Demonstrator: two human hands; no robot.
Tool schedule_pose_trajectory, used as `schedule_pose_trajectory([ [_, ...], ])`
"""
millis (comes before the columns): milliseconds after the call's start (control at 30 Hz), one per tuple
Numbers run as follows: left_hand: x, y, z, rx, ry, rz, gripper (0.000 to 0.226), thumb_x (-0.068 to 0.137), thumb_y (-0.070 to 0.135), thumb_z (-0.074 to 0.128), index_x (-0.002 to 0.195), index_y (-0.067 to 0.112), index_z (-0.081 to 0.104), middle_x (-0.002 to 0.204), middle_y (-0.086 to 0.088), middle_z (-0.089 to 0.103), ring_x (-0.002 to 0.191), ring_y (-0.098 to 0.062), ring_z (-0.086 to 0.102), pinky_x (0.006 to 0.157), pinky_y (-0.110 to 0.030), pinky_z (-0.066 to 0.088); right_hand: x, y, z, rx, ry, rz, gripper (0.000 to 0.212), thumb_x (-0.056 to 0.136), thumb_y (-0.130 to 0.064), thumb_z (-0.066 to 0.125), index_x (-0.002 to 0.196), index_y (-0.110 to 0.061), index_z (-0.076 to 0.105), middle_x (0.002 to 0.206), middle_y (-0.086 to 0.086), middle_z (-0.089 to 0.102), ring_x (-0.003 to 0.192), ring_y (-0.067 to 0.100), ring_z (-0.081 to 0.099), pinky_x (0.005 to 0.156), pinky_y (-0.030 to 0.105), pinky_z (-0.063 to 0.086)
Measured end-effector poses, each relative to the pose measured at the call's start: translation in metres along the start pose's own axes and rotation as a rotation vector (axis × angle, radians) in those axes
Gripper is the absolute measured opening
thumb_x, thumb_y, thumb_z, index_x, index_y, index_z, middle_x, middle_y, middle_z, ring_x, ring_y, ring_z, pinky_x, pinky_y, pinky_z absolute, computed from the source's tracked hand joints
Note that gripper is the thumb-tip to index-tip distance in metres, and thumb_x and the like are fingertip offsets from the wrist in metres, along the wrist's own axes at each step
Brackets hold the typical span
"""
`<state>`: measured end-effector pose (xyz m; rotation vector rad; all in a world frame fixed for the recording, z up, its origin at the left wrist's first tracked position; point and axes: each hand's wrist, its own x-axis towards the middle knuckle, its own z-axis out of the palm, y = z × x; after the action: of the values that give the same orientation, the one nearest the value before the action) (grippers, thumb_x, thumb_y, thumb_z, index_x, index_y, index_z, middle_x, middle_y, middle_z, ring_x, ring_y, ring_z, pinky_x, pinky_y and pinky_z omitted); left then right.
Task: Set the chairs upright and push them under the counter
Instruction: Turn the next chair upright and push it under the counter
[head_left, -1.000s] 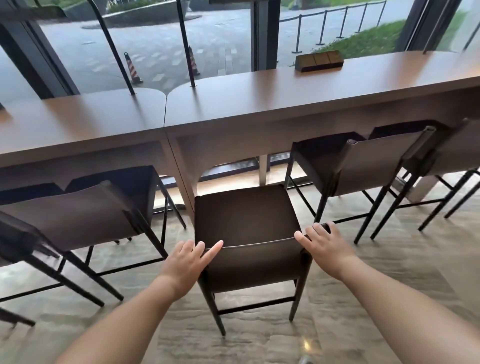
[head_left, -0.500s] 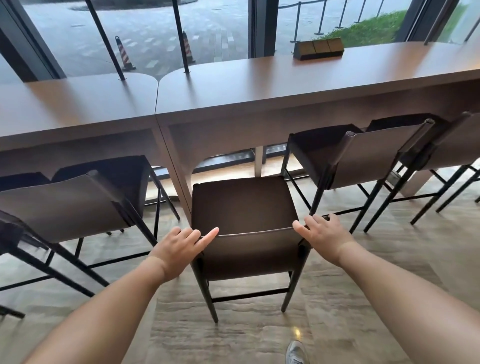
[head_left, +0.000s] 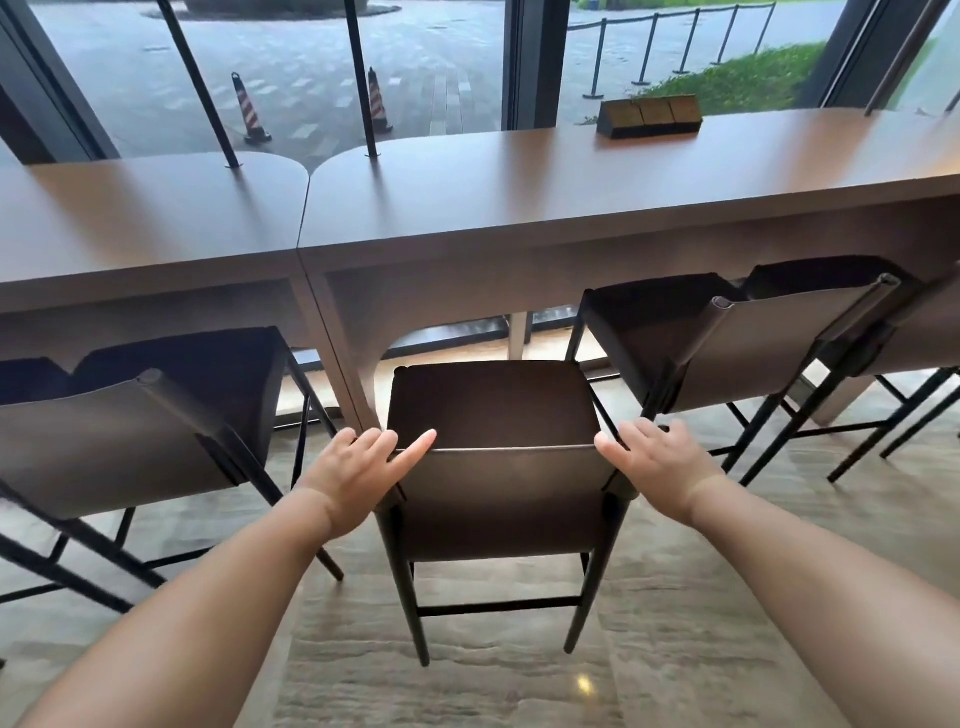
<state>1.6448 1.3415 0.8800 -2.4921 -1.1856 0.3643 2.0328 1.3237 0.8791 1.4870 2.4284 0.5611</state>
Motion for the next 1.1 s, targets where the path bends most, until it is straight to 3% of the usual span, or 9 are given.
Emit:
schedule_pose_trajectory([
  [67,0.006,0.003,0.001,-0.04,-0.015,0.0,0.103,0.064,-0.007,0.053,0.156,0.017,0.012,0.094,-0.004,0.052,0.079,-0.022,0.052,0.067,-0.035,0.044,0.012,0.013,0.005,-0.006,0.067,-0.021,0.074,0.034,0.013,0.074,0.104,-0.009,0.069,0.074,0.01,0.057,0.062,0.028,0.057,0.044,0.036,0.039],
  [133,0.009,0.012,0.007,-0.078,-0.051,0.028,0.104,0.066,-0.007,0.055,0.155,0.016,0.008,0.094,-0.005,0.052,0.079,-0.023,0.051,0.069,-0.036,0.047,0.023,0.022,0.015,-0.015,0.069,-0.028,0.068,0.039,0.013,0.072,0.103,-0.008,0.069,0.074,0.01,0.056,0.06,0.028,0.057,0.043,0.035,0.039],
  [233,0.018,0.015,0.016,-0.088,-0.041,0.032,0.103,0.069,-0.008,0.053,0.155,0.016,0.002,0.098,-0.006,0.051,0.081,-0.023,0.051,0.074,-0.038,0.05,0.043,0.03,0.027,-0.008,-0.02,0.005,0.066,0.052,0.011,0.065,0.114,-0.011,0.064,0.083,0.007,0.057,0.071,0.028,0.058,0.051,0.037,0.04],
  [333,0.041,0.009,0.02,-0.091,-0.034,0.014,0.102,0.073,-0.008,0.052,0.155,0.017,-0.004,0.102,-0.006,0.05,0.085,-0.023,0.049,0.078,-0.038,0.048,0.061,0.046,0.039,0.014,-0.034,0.004,0.067,0.068,0.007,0.055,0.13,-0.018,0.047,0.101,0.003,0.053,0.09,0.025,0.055,0.063,0.036,0.036],
  [467,0.072,-0.006,0.025,-0.039,-0.024,0.043,0.101,0.076,-0.005,0.046,0.152,0.018,-0.016,0.104,-0.006,0.048,0.088,-0.023,0.048,0.077,-0.037,0.045,0.074,0.064,0.052,0.039,-0.029,0.008,0.062,0.061,0.008,0.061,0.119,-0.014,0.058,0.091,0.006,0.056,0.079,0.028,0.056,0.059,0.039,0.043],
  [567,0.096,-0.028,0.018,0.02,0.005,0.002,0.1,0.077,-0.003,0.047,0.153,0.018,-0.015,0.102,-0.005,0.048,0.086,-0.022,0.047,0.073,-0.034,0.042,0.088,0.076,0.05,0.064,0.042,0.033,0.059,0.06,0.009,0.061,0.114,-0.015,0.055,0.089,0.005,0.054,0.077,0.026,0.053,0.056,0.036,0.037],
  [667,0.123,-0.046,0.014,0.06,-0.014,-0.058,0.105,0.079,-0.002,0.051,0.149,0.016,-0.025,0.104,-0.002,0.047,0.089,-0.02,0.047,0.075,-0.033,0.038,0.098,0.082,0.052,0.087,0.117,0.045,0.059,0.05,0.014,0.061,0.104,-0.008,0.06,0.079,0.009,0.053,0.065,0.03,0.052,0.049,0.035,0.034],
  [833,0.141,-0.077,0.015,0.127,-0.072,-0.145,0.097,0.079,0.002,0.056,0.156,0.016,0.0,0.109,0.0,0.05,0.095,-0.019,0.051,0.08,-0.033,0.039,0.109,0.068,0.052,0.164,0.184,0.015,0.059,0.051,0.009,0.049,0.106,-0.008,0.057,0.079,0.009,0.054,0.067,0.031,0.056,0.047,0.035,0.033],
  [1100,0.138,-0.11,0.028,0.105,-0.081,-0.191,0.075,0.077,0.0,0.057,0.143,0.02,0.026,0.111,0.0,0.048,0.096,-0.018,0.05,0.08,-0.031,0.04,0.136,0.055,0.037,0.162,0.174,-0.014,0.062,0.048,0.009,0.066,0.106,-0.011,0.06,0.078,0.005,0.053,0.064,0.026,0.05,0.049,0.032,0.028],
])
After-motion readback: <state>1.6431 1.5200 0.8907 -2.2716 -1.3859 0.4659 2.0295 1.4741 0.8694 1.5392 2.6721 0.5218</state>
